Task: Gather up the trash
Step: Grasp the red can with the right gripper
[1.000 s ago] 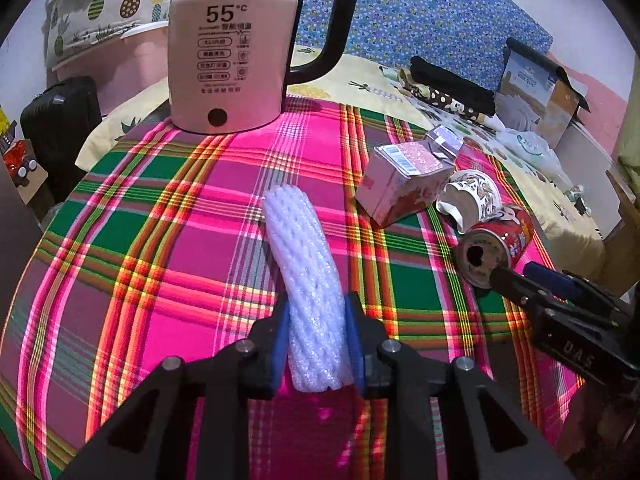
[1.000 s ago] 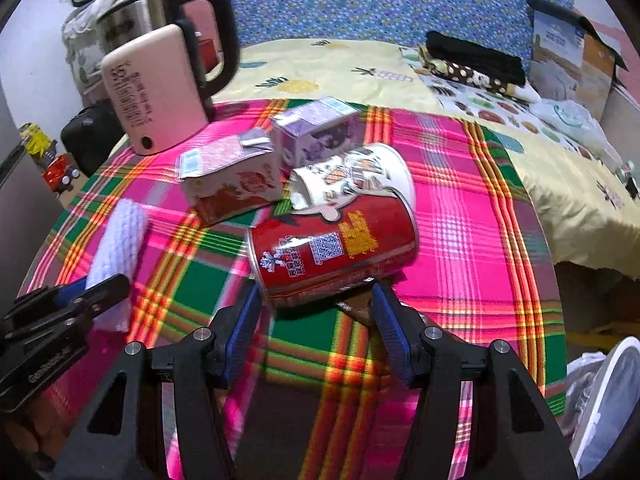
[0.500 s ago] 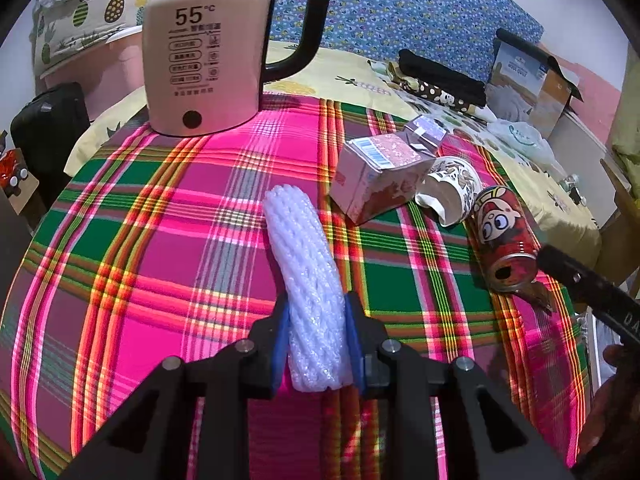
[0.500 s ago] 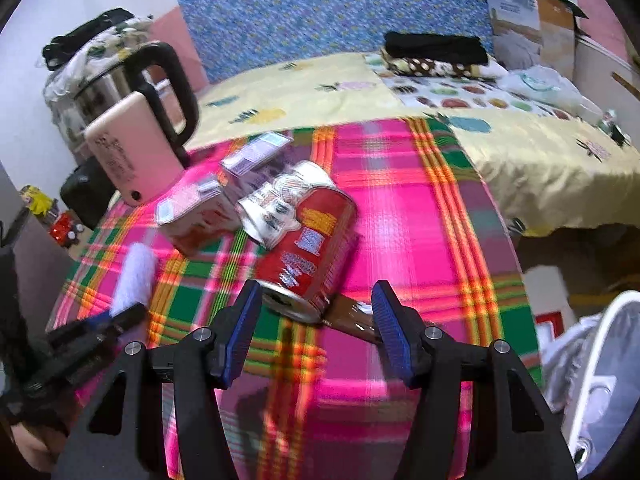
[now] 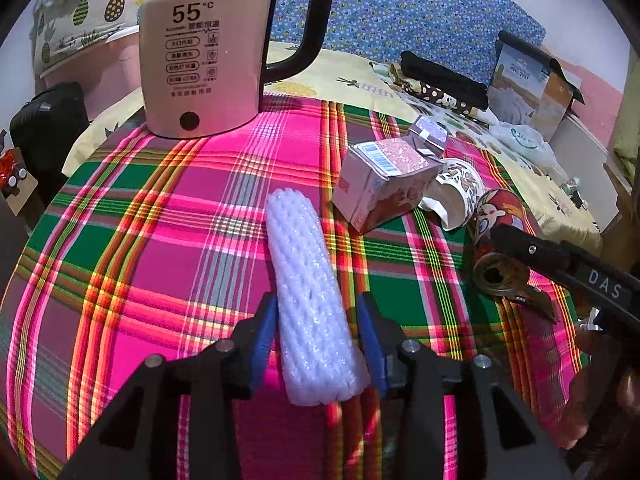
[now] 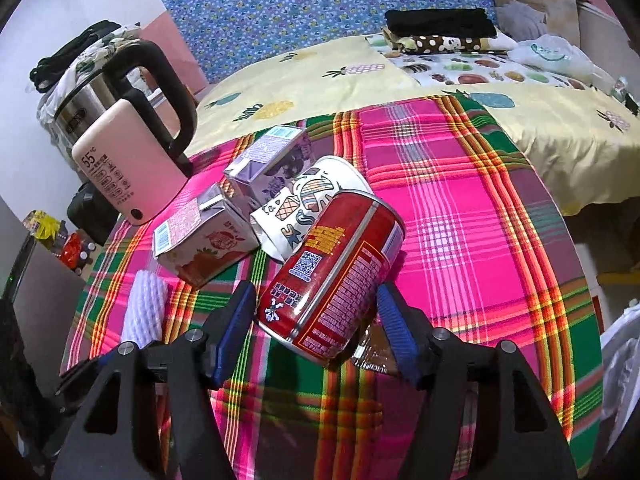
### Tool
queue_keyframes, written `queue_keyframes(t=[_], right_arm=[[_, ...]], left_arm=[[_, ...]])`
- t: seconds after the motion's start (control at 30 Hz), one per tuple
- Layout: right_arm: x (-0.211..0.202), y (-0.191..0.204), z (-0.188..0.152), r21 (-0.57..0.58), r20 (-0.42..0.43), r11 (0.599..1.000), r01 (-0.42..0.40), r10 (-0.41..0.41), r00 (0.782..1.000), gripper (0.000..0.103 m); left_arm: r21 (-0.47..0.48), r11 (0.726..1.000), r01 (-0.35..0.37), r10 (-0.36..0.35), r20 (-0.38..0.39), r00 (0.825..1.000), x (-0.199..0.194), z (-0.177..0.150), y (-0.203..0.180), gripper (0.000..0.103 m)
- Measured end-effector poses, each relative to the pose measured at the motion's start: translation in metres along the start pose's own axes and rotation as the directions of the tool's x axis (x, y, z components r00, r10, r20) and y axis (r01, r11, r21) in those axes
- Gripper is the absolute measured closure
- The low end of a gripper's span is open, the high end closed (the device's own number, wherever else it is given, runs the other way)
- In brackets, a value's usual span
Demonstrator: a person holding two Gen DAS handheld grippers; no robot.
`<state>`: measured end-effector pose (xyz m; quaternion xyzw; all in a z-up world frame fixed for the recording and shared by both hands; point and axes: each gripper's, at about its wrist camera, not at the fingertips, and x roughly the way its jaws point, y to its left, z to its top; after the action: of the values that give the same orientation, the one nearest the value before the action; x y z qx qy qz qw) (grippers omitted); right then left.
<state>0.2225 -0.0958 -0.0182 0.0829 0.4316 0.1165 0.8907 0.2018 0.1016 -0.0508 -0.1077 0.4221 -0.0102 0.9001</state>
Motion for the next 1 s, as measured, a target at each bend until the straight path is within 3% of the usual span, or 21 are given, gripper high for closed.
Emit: queue_keyframes(t=[0.23,0.37,0.7,0.87,0.97,1.0], right_arm=[[-0.007,-0.004,-0.003,-0.021,-0.003,0.999,0.026,-0.026,1.000,0.045],[-0.015,-0.003,-0.008,-0.055,-0.015,0.998,0.016,-0.017,1.000,0.047],[-0.061,-0.011,-0.054,-0.229,-0.091,0.972,-0.054,0.034,0.995,0.048],[-0.073,-0.026,-0.060,-0.182,-0.103,0.981,-0.069,0.051,0.993,0.048],[-0.072,-0.028,-0.059,-0.128,-0.096,0.989,-0.080,0.068,0.993,0.047],[-0.071,-0.028,-0.057,-0.118,-0.086,0.990,-0.077,0.067,0.994,0.047]], left_arm=[[-0.010,1.000,0.013,-0.013,0.002,1.000,-0.001,0.000,0.002,0.061],[-0.008,1.000,0.018,-0.018,-0.005,1.000,-0.004,-0.003,0.002,0.071],[0.070,0.995,0.068,-0.066,-0.021,0.998,-0.026,-0.036,-0.020,0.073],[0.108,0.989,0.101,-0.098,-0.038,0.995,-0.036,-0.049,-0.033,0.073],[0.089,0.992,0.093,-0.090,-0.038,0.995,-0.038,-0.050,-0.035,0.064],[0.078,0.993,0.089,-0.087,-0.034,0.996,-0.038,-0.049,-0.034,0.053]])
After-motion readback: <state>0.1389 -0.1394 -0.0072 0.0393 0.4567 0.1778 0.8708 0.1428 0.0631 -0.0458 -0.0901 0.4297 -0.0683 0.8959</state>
